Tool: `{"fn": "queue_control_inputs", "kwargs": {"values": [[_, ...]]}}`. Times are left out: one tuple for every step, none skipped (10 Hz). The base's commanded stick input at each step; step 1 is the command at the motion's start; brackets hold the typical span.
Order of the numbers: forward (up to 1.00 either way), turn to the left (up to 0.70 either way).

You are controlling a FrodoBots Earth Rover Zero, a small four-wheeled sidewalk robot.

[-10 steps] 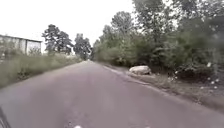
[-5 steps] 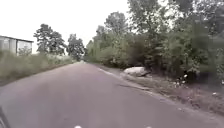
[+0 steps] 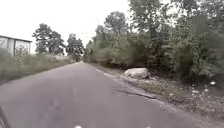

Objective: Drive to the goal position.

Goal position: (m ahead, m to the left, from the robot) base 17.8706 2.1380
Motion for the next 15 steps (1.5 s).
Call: {"fn": "queue_control_inputs", "kwargs": {"values": [[1.00, 0.00], [1.00, 0.00], [1.00, 0.00], [1.00, 0.00], [1.00, 0.00], [0.99, 0.00], [0.96, 0.00], [0.08, 0.00], [0.07, 0.00], [0.07, 0.00], [0.07, 0.00], [0.08, 0.00], [0.07, 0.00], [0.06, 0.00], [0.05, 0.00]]}}
